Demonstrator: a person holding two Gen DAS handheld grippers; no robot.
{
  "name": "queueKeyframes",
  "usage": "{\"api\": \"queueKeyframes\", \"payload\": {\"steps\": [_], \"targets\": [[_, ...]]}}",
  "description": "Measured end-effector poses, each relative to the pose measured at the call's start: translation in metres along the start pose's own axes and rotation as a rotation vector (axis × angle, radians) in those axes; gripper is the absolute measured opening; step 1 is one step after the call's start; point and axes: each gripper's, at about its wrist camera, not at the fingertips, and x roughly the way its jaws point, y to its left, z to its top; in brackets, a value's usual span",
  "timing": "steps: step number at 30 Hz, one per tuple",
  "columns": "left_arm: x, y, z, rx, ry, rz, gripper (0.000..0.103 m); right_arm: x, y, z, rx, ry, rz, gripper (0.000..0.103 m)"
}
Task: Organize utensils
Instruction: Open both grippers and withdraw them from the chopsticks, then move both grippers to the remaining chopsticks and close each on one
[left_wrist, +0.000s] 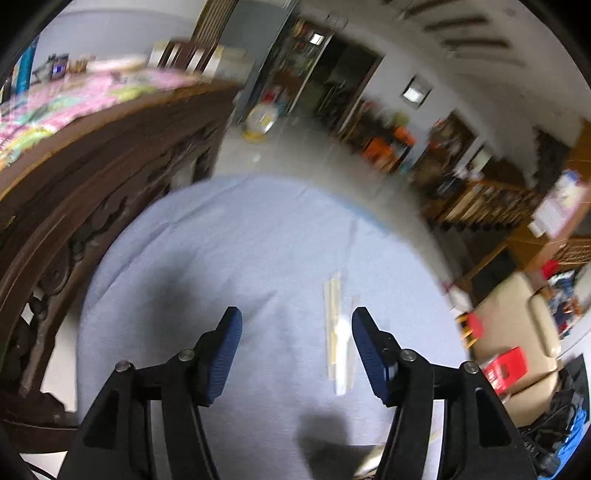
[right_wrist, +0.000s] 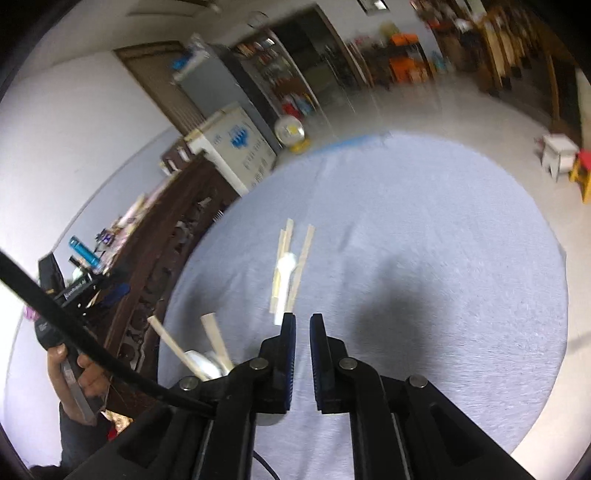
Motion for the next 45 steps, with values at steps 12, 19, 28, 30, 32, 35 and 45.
{"api": "queueKeyframes", "payload": {"steps": [12,19,28,30,32,35,45], "targets": [[0.152,0.013,0.017,0.079,0.359,0.164,0.062,0.148,-0.054,0.059,0.045,0.343,-0.045,0.012],[0.195,0.006,0.019,0.102,0.422,0.188,0.062,0.218,-0.02,0.103,-0.018,0.402,-0.069,0.012],[0.217,0.01,0.022,0.119,0.44,0.209,0.062,0.298,0.027,0.146,-0.073,0.442,-0.144,0.012],[0.22,0.012,0.024,0.118,0.441,0.211,0.062,0.309,0.032,0.148,-0.076,0.455,-0.17,0.012],[0.226,0.015,0.025,0.114,0.444,0.207,0.062,0.318,0.035,0.149,-0.088,0.472,-0.2,0.012],[0.231,0.017,0.029,0.107,0.444,0.2,0.062,0.329,0.035,0.151,-0.087,0.485,-0.239,0.012],[0.246,0.004,0.042,0.118,0.446,0.176,0.062,0.345,0.05,0.149,-0.154,0.501,-0.293,0.007]]}}
